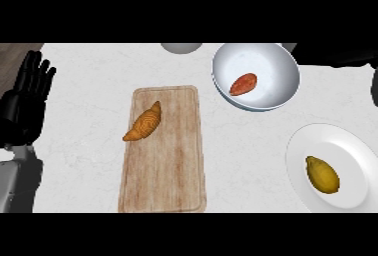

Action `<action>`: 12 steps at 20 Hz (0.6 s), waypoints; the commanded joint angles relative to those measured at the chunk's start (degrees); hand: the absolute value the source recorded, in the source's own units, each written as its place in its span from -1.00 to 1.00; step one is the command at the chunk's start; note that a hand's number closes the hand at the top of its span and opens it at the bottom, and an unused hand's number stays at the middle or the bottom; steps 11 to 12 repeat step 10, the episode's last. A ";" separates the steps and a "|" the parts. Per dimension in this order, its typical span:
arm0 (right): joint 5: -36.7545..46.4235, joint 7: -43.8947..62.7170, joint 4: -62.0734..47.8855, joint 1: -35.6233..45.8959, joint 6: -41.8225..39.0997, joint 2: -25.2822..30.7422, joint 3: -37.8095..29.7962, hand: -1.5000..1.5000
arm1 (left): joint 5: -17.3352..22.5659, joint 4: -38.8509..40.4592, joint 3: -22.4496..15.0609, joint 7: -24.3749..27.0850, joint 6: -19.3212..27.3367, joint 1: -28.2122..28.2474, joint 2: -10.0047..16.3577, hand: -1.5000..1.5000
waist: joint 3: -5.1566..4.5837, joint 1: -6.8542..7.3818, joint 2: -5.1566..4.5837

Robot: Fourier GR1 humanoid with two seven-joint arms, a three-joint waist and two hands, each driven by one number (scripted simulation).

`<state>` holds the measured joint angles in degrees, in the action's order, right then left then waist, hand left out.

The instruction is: Pick the sweet potato from the plate and place it in the bowl

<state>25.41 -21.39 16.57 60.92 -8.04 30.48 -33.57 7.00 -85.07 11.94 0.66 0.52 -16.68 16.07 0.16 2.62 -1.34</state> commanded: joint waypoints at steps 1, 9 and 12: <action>-2.75 -2.99 -2.68 -1.62 -4.85 7.13 -3.35 -1.00 | 0.37 0.09 -0.36 -0.37 -0.37 -1.21 -0.22 0.00 | 0.11 0.68 -0.58; -4.33 -9.27 -5.42 -7.18 -14.63 14.91 -5.14 -1.00 | -0.37 -0.03 -0.30 0.75 0.41 -1.64 -0.45 0.00 | 0.28 1.06 -0.86; -4.39 -11.38 -5.84 -9.39 -14.81 14.22 -5.20 -1.00 | 0.02 -0.04 -0.34 -1.45 0.01 -2.61 0.28 0.00 | 0.29 0.72 -0.69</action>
